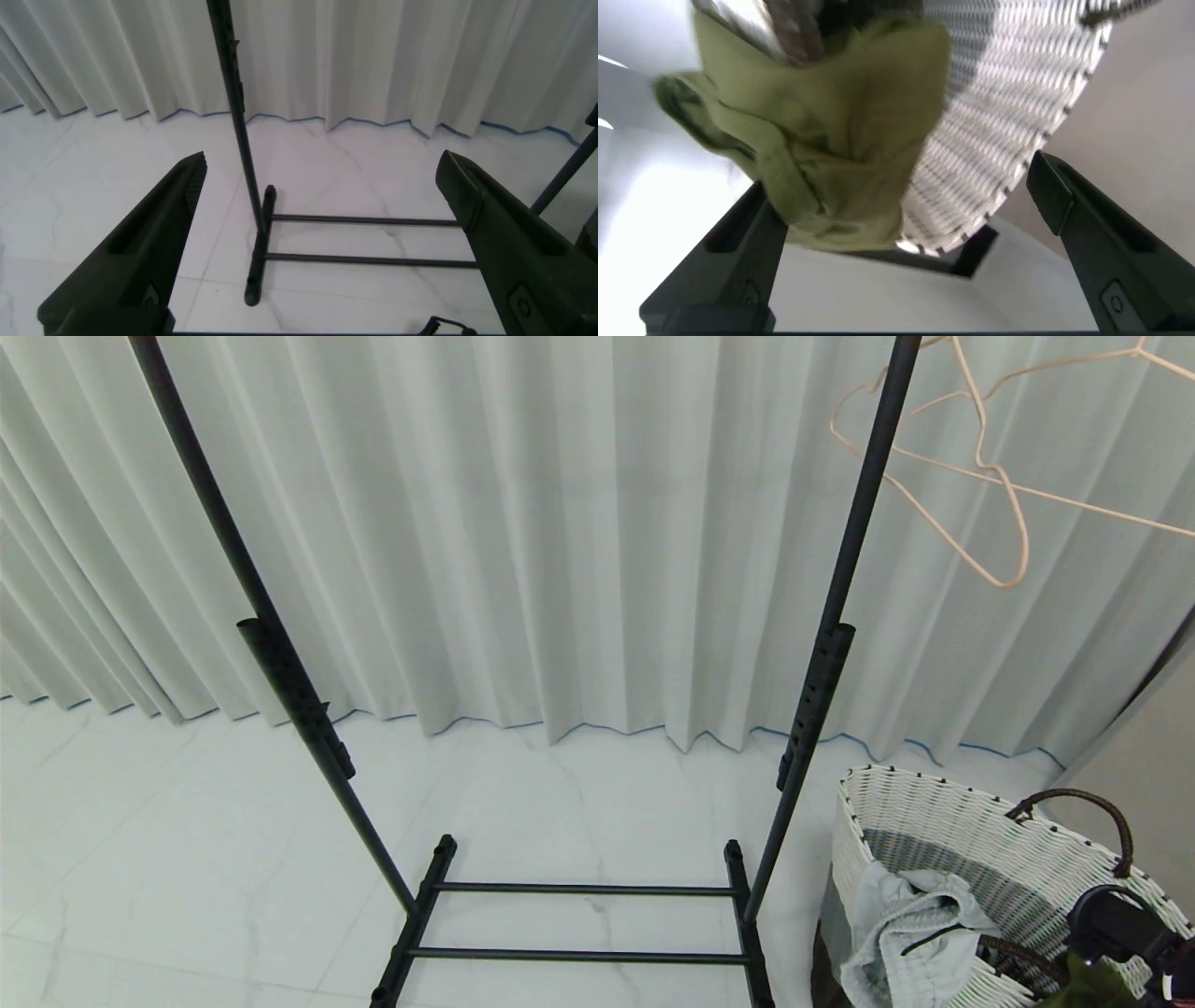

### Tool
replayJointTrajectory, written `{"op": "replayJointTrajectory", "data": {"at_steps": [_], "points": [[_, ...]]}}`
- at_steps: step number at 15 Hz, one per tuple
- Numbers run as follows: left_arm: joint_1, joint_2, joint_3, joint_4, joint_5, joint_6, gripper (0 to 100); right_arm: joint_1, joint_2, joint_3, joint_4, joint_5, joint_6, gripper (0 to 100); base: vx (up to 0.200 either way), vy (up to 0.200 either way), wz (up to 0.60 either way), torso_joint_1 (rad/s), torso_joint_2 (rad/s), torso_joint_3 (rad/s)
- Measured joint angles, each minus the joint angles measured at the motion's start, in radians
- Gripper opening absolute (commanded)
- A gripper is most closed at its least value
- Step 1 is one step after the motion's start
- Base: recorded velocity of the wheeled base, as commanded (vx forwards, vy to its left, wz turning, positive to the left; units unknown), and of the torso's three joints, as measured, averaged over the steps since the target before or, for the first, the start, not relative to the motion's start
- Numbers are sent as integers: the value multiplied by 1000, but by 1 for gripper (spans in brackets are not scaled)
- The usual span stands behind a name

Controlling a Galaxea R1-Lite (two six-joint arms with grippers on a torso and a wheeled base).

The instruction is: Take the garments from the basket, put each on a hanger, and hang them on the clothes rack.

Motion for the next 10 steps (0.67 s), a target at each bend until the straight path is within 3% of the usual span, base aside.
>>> {"op": "replayJointTrajectory", "data": {"at_steps": [7,10], "points": [[0,0,0,0,0,0,100,2,-96,6,15,6,-3,0,0,0,0,0,0,0],[0,0,0,0,0,-1,100,3,-211,-23,139,7,-3,0,0,0,0,0,0,0]]}}
